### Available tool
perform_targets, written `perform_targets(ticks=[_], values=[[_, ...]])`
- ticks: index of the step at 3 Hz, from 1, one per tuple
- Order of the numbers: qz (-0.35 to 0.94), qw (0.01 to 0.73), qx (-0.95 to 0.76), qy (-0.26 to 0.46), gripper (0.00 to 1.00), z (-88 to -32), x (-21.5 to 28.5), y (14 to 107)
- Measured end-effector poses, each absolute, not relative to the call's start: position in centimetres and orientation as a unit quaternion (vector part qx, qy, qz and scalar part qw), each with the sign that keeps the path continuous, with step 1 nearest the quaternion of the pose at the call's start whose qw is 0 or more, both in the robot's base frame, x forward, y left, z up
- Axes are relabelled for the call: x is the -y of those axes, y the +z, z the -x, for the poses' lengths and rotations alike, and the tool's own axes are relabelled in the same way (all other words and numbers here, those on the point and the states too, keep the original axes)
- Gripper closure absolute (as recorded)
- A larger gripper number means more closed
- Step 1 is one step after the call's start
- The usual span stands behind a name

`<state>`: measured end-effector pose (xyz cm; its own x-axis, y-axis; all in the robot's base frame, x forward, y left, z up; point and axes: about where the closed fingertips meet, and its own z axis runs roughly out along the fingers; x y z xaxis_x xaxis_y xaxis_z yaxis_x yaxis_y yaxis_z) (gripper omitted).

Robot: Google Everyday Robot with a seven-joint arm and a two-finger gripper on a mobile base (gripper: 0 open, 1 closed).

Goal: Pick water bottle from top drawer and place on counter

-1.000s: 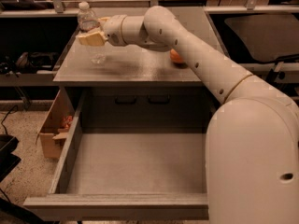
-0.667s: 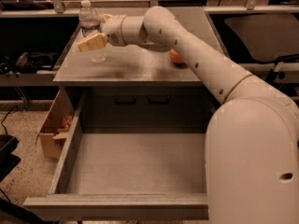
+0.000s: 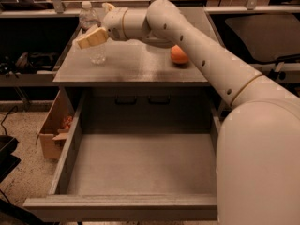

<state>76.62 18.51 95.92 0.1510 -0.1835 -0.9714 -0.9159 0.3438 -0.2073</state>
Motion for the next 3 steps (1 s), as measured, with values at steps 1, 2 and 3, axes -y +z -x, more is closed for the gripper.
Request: perform_targets(ticks=[1, 2, 3], values=[[0.515, 0.618, -0.538, 0.251, 0.00, -72.7, -16.4, 101.1], [0.546, 0.625, -0.538, 0.148, 0.00, -68.0, -13.3, 104.5], [0.537, 0.646, -0.541, 0.050, 0.00, -63.0, -10.0, 108.0]])
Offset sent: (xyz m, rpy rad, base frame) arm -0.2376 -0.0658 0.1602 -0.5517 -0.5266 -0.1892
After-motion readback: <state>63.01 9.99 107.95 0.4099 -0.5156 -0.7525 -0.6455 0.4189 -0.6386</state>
